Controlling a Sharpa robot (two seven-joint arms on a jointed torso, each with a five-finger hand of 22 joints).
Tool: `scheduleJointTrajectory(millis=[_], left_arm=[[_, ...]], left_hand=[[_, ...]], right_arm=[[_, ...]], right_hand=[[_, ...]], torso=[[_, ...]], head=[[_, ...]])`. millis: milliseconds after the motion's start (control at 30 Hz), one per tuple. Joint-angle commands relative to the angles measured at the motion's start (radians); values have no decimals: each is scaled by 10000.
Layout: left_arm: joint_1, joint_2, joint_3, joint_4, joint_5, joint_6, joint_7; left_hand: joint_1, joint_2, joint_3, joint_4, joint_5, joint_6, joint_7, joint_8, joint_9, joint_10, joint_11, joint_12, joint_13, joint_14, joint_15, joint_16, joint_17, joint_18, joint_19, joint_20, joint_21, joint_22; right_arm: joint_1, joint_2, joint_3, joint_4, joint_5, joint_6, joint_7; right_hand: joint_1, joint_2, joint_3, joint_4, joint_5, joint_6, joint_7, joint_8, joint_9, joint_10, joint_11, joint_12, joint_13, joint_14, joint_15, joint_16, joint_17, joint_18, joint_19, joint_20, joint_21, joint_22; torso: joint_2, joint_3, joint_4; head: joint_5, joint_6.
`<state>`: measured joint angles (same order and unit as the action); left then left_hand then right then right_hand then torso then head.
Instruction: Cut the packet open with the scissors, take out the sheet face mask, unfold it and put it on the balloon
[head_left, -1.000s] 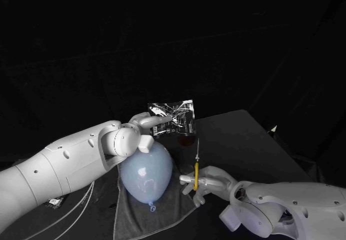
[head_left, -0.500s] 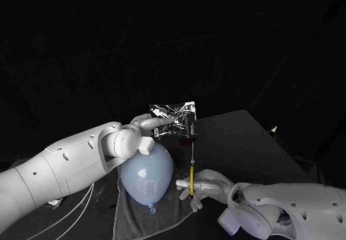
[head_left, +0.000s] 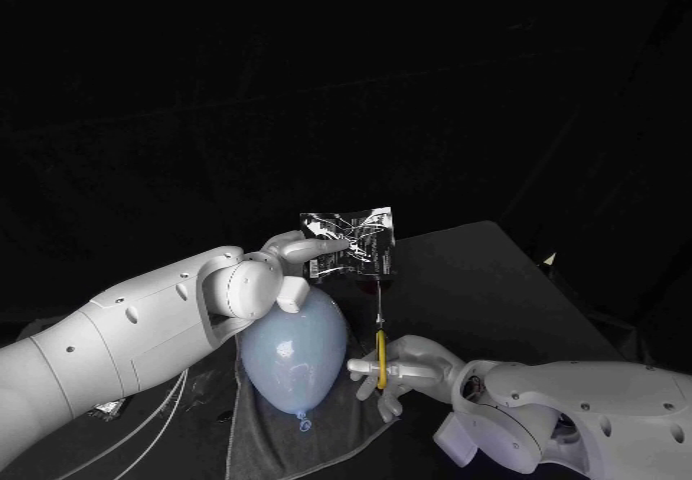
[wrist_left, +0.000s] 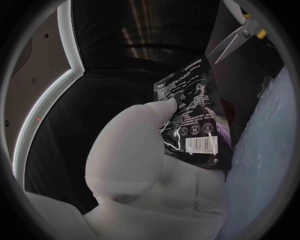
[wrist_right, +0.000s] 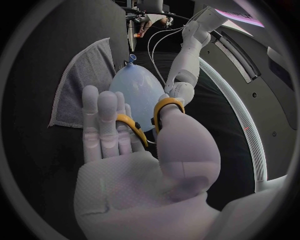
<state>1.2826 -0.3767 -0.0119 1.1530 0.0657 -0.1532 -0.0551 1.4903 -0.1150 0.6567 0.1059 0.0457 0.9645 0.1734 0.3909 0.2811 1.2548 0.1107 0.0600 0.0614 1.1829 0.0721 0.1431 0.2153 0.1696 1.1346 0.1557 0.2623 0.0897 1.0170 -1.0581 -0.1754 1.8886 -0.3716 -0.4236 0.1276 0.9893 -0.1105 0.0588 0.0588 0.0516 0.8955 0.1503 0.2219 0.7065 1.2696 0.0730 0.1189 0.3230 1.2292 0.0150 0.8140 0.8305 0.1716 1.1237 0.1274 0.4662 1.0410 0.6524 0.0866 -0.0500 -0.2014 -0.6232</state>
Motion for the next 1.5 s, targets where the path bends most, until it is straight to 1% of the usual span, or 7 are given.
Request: scheduleJointTrajectory(millis=[33, 333, 800, 1100, 1267, 1333, 1500], left_arm=[[10, -2, 9, -23, 39, 239, 31], [7, -31, 11, -154, 195, 321, 186], [5, -119, 18, -436, 422, 307, 339], [4, -166, 19, -491, 510, 340, 412], [4, -232, 18, -437, 573, 390, 437], [4, -260, 17, -406, 584, 410, 438], [4, -308, 15, -361, 597, 430, 433]], left_hand=[[-13, 70, 40, -13, 44, 52, 14, 35, 700, 52, 20, 27, 17, 72, -11, -63, 13, 108, 57, -5, 45, 12], [-32, 72, 54, -19, 43, 53, 16, 37, 705, 58, 21, 28, 17, 78, -9, -64, 16, 106, 59, -4, 52, 14], [-44, 74, 72, -33, 44, 51, 16, 37, 709, 59, 21, 26, 17, 80, -10, -66, 18, 107, 58, -6, 58, 15], [-50, 74, 81, -41, 44, 51, 16, 37, 712, 60, 21, 26, 17, 81, -10, -68, 19, 106, 56, -6, 60, 15], [-53, 74, 85, -45, 44, 49, 16, 36, 713, 60, 21, 25, 17, 81, -10, -69, 19, 106, 55, -7, 61, 15], [-53, 74, 85, -45, 44, 49, 16, 36, 713, 60, 21, 25, 17, 81, -10, -69, 19, 106, 55, -7, 61, 15], [-57, 74, 91, -50, 44, 48, 17, 36, 715, 59, 22, 24, 16, 81, -10, -70, 20, 105, 53, -7, 62, 15]], right_arm=[[16, -32, 8, -123, 133, 505, 147], [27, -67, 9, -402, 322, 1772, -125], [16, -173, 10, -463, -276, 2394, 122], [16, -308, 12, -592, 291, 1811, 877], [16, -328, 13, -681, 1090, 1974, 1452], [17, -347, 17, -687, 1251, 1899, 1576], [21, -375, 24, -680, 1216, 1619, 1561]], right_hand=[[201, 47, -250, 16, -33, 464, -231, 421, 182, 1060, -196, 426, 254, 44, -238, 84, -46, 135, 54, -208, 78, 3], [1298, 874, -2331, -214, -41, 766, -1312, 4249, 3548, 2307, -1159, 11204, 9895, 2008, -1012, 4504, 4006, -355, 1288, -954, 3614, 2049], [2062, 2145, -4802, -424, -29, 639, -1456, 5544, 4777, 2609, -1287, 13313, 11654, 2441, -1113, 5822, 5358, -532, 1563, -1051, 5076, 2990], [2545, 2863, -5222, -845, -24, 3372, -1907, 8770, 6515, 3012, -1706, 14519, 12478, 3258, -1488, 7228, 6978, -975, 2831, -1389, 7566, 4032], [2583, 2941, -5236, -943, -25, 2638, -1905, 7716, 6133, 3012, -1716, 14519, 12478, 3242, -1519, 7185, 6929, -961, 2796, -1447, 7503, 4035], [2604, 3010, -5241, -1026, -25, 1269, -1778, 5422, 5132, 2856, -1619, 13901, 12077, 3110, -1448, 6909, 6619, -887, 2564, -1416, 7083, 3904], [2316, 2944, -5204, -1055, -29, 698, -1314, 3206, 3920, 1503, -1259, 8791, 8871, 2816, -1164, 6133, 5784, -842, 2423, -1222, 6752, 3795]], torso=[[19, -1, -15], [56, 8, 5], [99, 15, 17], [124, 19, 16], [130, 25, 21], [129, 26, 28], [140, 22, 15]], head=[[-17, 27], [-52, 46], [-74, 68], [-92, 119], [-98, 126], [-97, 133], [-75, 139]])
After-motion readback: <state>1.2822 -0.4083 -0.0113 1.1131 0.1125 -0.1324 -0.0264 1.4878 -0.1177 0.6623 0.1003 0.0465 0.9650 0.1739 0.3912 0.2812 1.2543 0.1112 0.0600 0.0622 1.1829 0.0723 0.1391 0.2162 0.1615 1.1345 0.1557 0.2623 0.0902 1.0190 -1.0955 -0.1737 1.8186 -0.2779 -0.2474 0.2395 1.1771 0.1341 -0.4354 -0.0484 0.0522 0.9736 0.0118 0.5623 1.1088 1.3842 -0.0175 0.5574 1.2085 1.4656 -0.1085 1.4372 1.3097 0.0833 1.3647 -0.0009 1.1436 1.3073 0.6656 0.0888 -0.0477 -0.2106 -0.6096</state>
